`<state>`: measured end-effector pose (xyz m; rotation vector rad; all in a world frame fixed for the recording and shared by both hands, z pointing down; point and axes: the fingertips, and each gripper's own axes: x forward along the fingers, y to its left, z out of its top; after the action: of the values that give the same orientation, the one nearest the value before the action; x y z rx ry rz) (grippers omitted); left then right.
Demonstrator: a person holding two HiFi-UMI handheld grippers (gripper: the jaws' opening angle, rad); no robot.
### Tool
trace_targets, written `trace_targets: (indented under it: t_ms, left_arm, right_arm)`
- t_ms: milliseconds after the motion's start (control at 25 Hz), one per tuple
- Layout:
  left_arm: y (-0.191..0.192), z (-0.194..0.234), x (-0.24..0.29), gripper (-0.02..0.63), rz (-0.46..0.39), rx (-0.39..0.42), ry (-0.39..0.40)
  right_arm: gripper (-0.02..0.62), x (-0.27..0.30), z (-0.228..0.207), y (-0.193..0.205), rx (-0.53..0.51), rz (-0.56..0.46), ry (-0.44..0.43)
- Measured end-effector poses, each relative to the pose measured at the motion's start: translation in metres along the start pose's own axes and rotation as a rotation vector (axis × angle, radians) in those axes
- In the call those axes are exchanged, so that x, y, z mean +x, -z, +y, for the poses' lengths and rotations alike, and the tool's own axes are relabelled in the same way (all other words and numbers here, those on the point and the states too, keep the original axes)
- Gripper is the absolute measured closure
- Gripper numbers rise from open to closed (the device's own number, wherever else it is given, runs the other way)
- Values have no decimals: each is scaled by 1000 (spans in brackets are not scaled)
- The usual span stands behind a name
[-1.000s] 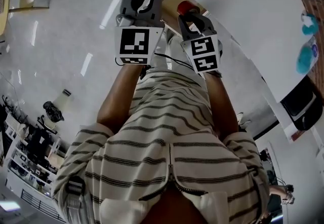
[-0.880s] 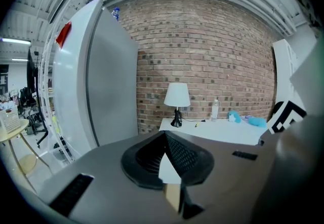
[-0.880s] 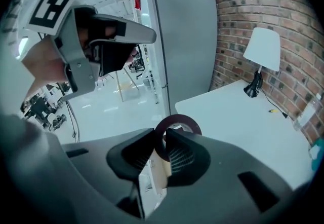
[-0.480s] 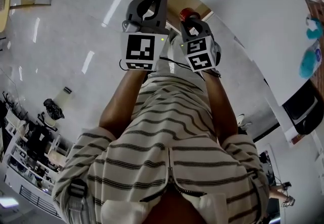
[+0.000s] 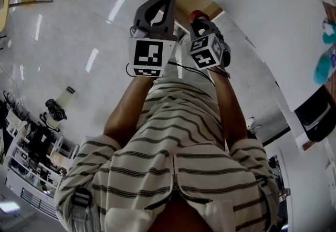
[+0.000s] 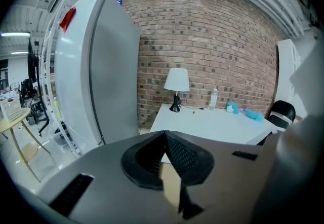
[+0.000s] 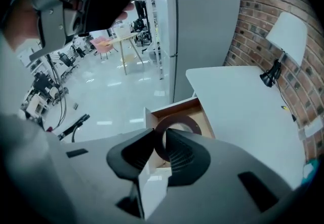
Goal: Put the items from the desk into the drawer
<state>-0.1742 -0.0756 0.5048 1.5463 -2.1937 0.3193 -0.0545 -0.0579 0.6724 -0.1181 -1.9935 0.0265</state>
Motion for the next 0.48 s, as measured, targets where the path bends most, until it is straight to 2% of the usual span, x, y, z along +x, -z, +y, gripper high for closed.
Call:
trace_targets:
  t_ms: [200,480]
  left_arm:
    - [30,-4,14,598,68,-31,7]
    - [72,-10,30,598,195,-73,12]
  right_arm:
    - [515,22,-2,14,-94,74,-1]
    - [515,45,-10,32,-131,137,-14]
